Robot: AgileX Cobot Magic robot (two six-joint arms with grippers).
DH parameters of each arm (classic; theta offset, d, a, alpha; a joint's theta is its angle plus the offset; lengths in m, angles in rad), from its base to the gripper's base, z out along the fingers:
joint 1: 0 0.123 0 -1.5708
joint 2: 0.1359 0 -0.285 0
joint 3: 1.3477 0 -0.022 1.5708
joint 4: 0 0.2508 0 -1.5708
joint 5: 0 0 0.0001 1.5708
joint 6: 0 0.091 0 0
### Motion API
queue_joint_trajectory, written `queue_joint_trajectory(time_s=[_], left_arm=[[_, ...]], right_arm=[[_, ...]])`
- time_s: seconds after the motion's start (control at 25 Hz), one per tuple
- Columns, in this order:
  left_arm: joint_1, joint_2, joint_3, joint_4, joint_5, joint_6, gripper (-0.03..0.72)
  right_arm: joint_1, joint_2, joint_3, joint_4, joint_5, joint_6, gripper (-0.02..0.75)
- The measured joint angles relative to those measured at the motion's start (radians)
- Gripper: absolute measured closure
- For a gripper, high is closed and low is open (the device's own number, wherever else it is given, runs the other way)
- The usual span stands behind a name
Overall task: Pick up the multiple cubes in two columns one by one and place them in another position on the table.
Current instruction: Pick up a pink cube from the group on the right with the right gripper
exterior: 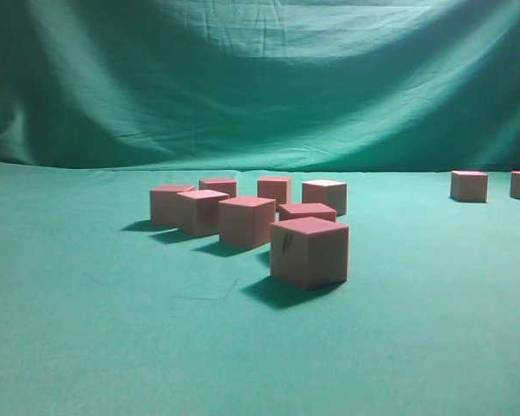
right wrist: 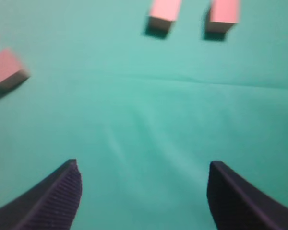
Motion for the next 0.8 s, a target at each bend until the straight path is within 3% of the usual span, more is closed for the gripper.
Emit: queue_joint_trajectory(time_s=[0.16,0.8], left_arm=[[0.0,0.0,0.0,0.0,0.0,0.0,0.688],[0.0,0.0,0.0,0.0,0.0,0.0,0.688]], right_arm=[[-0.077,0.142,-0.111,0.042,-0.006,-0.055,0.193],[-0.113,0.762,-0.717,0.092,0.127,-0.053,0.193]])
